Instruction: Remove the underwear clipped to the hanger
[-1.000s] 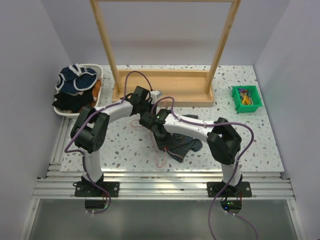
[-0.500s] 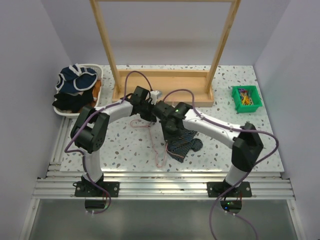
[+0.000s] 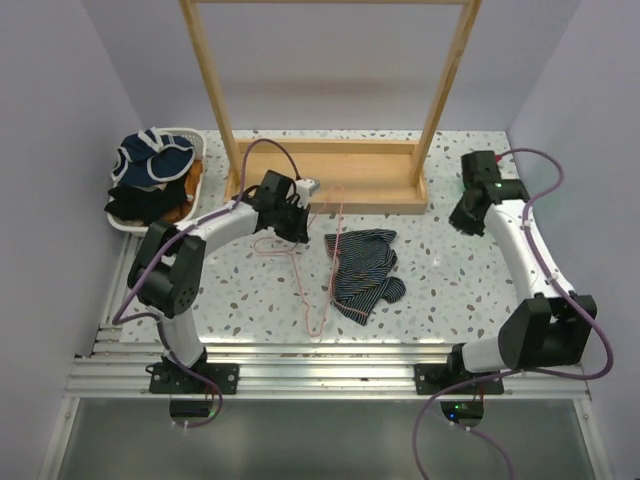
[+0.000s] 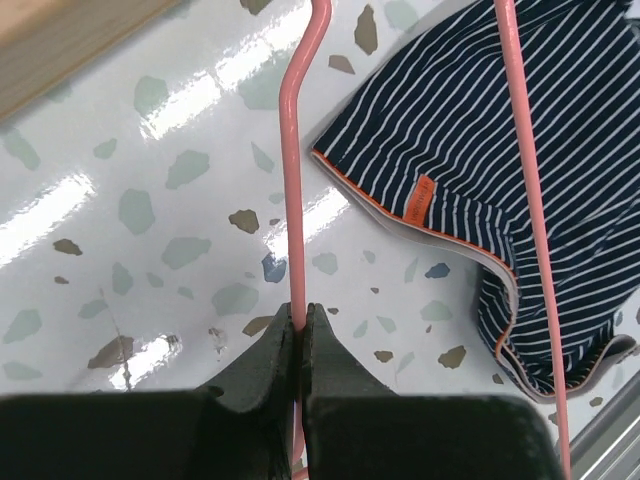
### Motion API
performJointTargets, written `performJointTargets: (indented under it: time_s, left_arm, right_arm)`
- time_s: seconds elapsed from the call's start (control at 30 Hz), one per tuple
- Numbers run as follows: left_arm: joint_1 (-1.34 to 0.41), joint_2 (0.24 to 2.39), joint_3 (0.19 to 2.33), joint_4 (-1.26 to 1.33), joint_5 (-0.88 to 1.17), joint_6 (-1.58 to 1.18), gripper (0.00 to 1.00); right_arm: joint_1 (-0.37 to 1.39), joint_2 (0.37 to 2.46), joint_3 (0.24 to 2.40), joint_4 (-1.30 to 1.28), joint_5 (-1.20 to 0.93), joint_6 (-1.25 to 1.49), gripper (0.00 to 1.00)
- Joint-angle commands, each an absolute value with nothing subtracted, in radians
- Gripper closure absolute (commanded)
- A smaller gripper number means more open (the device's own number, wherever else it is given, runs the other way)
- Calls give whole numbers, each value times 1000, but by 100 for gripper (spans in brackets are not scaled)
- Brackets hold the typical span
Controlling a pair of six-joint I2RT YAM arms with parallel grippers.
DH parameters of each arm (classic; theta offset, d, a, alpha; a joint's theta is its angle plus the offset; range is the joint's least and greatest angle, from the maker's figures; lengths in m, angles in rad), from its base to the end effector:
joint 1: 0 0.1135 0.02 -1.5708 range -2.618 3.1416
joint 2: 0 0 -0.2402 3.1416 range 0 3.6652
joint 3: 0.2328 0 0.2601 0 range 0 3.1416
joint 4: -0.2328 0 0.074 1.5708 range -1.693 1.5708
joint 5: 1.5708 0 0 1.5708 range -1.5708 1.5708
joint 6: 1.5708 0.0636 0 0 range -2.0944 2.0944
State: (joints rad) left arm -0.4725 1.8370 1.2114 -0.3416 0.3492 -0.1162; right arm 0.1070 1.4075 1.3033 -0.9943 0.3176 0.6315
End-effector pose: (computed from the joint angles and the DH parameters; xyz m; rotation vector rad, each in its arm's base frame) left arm 0.3457 -0.2012 0.1356 0.5976 2.5181 -0.6696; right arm 0.3005 0.0123 0.2642 0.7667 2.4716 -0.1616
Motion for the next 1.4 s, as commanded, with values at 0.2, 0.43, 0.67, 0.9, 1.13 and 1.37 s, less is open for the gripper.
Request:
performJointTargets:
  time_s: [0.2, 0.43, 0.67, 0.9, 1.13, 1.37]
  left_arm:
    - [-451, 1652, 1272, -437, 325, -135, 100]
    - [-430, 1609, 1293, -509, 288, -147, 100]
    - [-423, 1620, 1350, -592, 264, -129, 100]
    - [-423, 1623, 1370, -687, 238, -78, 100]
    - [-437, 1588, 1356, -822, 95, -179, 100]
    - [-448, 1577, 1437, -982, -35, -389, 100]
  right_arm:
    - [-178, 1724, 1547, -707, 354, 659, 100]
    - [-212, 1985, 1782, -663, 351, 681, 100]
    - [-241, 2080, 1864, -649, 288, 661, 40]
    - [-252, 1935, 1819, -687, 186, 609, 6]
    - [-154, 1519, 1501, -718, -122, 549, 2]
    - [486, 1222, 1277, -747, -181, 367, 2]
